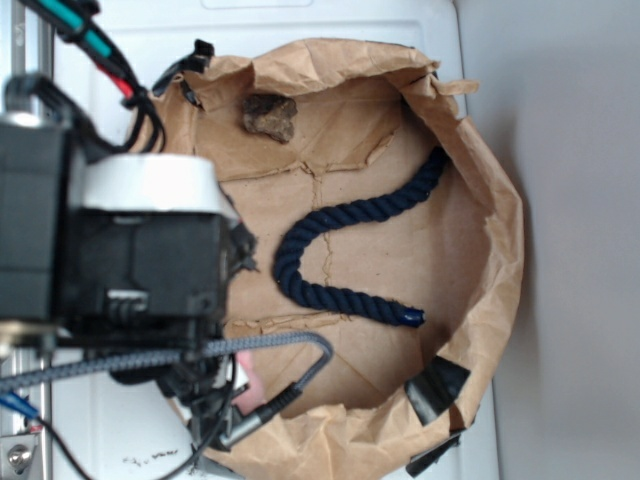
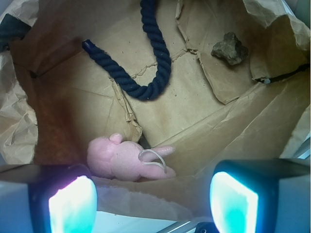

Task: Grab the blue rope.

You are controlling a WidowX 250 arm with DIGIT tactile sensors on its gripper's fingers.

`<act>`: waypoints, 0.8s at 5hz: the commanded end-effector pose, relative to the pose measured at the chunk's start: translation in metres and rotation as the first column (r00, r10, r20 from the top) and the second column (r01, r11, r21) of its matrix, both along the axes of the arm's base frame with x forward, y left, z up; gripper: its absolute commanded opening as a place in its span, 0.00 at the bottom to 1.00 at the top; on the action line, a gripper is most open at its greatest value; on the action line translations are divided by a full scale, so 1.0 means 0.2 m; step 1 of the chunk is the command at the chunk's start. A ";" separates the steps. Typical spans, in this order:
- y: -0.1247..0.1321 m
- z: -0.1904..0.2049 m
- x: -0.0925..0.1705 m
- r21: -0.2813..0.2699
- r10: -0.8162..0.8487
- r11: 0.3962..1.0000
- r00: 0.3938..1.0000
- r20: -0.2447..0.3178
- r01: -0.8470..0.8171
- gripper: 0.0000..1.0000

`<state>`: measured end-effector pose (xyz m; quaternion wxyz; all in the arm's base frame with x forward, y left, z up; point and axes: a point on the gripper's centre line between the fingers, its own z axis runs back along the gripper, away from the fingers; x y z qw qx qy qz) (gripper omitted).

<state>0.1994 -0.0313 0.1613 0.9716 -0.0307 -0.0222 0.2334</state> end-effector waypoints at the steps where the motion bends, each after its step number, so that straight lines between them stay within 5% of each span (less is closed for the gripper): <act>1: 0.12 -0.08 0.32 0.021 0.105 0.994 0.994 0.038 -0.106 1.00; 2: 0.16 -0.14 0.47 0.010 0.130 0.991 0.991 0.036 -0.131 1.00; 3: 0.19 -0.23 0.59 -0.009 0.118 0.993 0.979 0.166 -0.118 1.00; 4: 0.19 -0.23 0.59 -0.009 0.118 0.993 0.979 0.166 -0.118 1.00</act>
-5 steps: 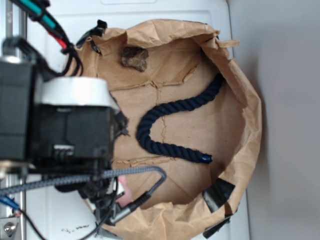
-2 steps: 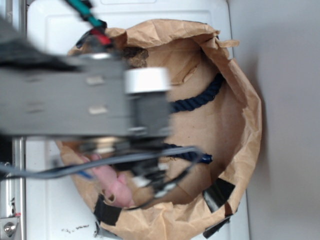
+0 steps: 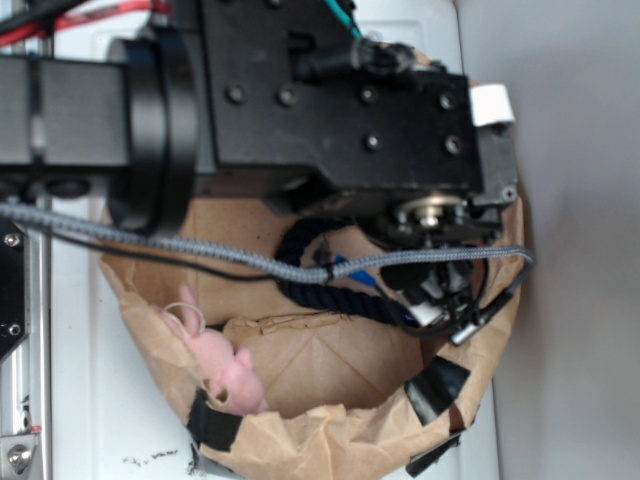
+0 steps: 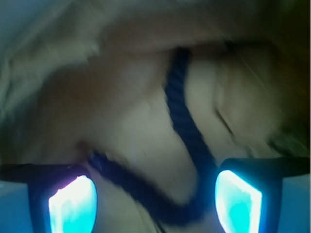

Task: Grab the blue rope.

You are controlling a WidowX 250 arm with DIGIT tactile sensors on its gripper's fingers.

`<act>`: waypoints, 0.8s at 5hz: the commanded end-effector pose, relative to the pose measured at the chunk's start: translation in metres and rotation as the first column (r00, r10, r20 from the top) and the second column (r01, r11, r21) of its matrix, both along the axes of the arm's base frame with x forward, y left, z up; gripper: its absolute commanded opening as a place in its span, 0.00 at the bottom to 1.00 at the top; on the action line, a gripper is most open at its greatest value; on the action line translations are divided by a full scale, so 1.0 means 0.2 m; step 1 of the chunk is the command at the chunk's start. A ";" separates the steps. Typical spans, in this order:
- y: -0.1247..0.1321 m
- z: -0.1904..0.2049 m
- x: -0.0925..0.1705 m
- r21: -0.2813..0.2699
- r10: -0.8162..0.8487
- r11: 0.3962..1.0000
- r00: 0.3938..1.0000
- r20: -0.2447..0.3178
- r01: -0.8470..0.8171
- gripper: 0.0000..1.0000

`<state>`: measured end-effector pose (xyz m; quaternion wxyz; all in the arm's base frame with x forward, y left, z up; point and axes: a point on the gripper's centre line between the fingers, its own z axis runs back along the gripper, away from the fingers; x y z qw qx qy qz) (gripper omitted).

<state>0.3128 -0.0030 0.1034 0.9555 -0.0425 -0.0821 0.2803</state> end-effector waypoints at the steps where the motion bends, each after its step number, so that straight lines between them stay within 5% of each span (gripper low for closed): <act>1: 0.05 0.06 0.02 0.000 0.017 1.000 0.999 0.047 -0.017 1.00; 3: 0.09 -0.02 -0.04 0.031 0.104 0.994 0.994 0.041 -0.105 1.00; 4: 0.12 -0.09 -0.09 0.018 0.122 0.992 0.983 0.137 -0.126 1.00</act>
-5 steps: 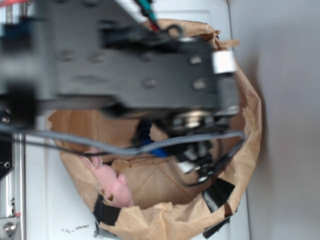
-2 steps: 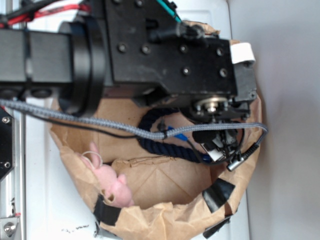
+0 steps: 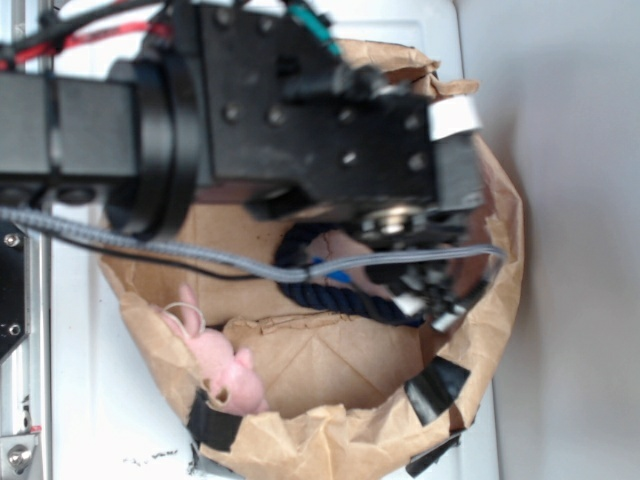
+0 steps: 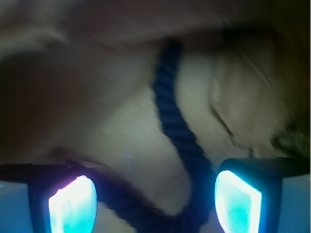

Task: Grab the blue rope.

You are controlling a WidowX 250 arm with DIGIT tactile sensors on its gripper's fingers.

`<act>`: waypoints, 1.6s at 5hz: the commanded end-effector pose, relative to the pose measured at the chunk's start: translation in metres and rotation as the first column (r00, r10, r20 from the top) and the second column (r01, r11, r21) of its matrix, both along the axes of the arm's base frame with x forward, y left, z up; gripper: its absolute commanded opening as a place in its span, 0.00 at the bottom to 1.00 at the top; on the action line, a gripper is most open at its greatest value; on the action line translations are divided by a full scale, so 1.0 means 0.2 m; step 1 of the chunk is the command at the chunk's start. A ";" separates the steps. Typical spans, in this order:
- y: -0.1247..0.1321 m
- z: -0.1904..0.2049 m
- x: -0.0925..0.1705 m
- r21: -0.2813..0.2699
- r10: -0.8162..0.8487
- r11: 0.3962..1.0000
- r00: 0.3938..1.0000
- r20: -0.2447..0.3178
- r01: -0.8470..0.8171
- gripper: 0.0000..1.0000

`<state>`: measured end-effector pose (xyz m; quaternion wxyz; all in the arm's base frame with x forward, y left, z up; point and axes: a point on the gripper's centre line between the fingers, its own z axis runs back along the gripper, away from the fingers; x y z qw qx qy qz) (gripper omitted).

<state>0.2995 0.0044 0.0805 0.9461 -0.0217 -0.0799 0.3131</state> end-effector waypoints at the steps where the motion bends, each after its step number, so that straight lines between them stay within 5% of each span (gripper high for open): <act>1: 0.07 0.05 -0.08 0.011 0.029 0.999 0.979 0.200 -0.032 1.00; 2: 0.05 0.05 -0.14 0.003 0.043 0.999 0.980 0.196 -0.044 1.00; 3: 0.07 -0.01 -0.14 0.040 0.076 0.996 0.988 0.133 -0.082 1.00; 4: 0.09 -0.11 -0.02 0.029 0.070 0.997 0.996 0.061 -0.072 1.00; 5: -0.05 -0.17 -0.18 0.000 0.035 0.999 0.998 0.048 -0.035 1.00; 6: -0.13 -0.21 -0.18 -0.028 -0.007 1.000 0.999 0.039 0.008 1.00; 7: -0.19 -0.21 -0.24 -0.012 -0.019 1.000 0.999 0.047 0.020 0.42; 8: -0.23 -0.17 -0.30 0.004 -0.034 0.999 0.997 0.074 0.034 0.00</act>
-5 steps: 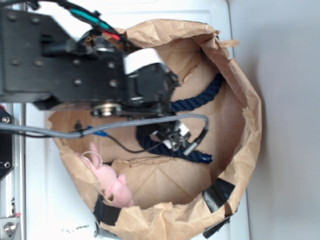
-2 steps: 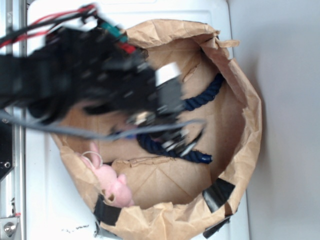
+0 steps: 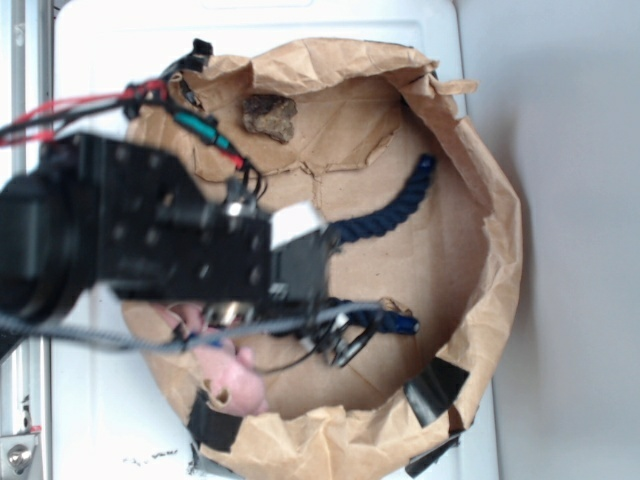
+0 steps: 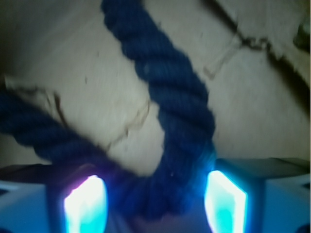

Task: Grab the blue rope.

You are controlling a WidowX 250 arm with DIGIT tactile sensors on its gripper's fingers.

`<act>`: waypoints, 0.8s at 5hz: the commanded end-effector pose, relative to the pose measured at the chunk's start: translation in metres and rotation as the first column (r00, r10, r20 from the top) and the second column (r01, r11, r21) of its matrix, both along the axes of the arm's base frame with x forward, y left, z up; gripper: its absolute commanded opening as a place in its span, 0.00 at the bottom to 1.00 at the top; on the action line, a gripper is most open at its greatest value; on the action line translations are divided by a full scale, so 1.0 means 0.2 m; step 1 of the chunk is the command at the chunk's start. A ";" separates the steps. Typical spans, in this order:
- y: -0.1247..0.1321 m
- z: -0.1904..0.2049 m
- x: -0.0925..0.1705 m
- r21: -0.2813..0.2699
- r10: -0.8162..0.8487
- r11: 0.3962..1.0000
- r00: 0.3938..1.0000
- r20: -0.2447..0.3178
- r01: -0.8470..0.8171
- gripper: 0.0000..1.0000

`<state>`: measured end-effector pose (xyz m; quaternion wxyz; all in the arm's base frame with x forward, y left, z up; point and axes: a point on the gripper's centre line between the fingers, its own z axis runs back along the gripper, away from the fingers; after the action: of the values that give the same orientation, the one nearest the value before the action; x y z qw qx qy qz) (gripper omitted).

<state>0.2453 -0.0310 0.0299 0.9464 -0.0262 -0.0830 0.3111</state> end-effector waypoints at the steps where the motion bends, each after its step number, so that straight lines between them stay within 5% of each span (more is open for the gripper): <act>1: -0.09 0.10 -0.08 0.013 -0.036 0.999 0.997 0.065 0.035 0.00; 3: -0.11 0.15 -0.12 -0.015 -0.021 1.000 0.997 0.069 0.022 0.00; 4: -0.11 0.19 -0.13 -0.037 0.034 0.999 0.996 0.079 -0.031 1.00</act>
<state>0.2139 -0.0493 0.0582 0.9377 -0.0410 -0.0957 0.3315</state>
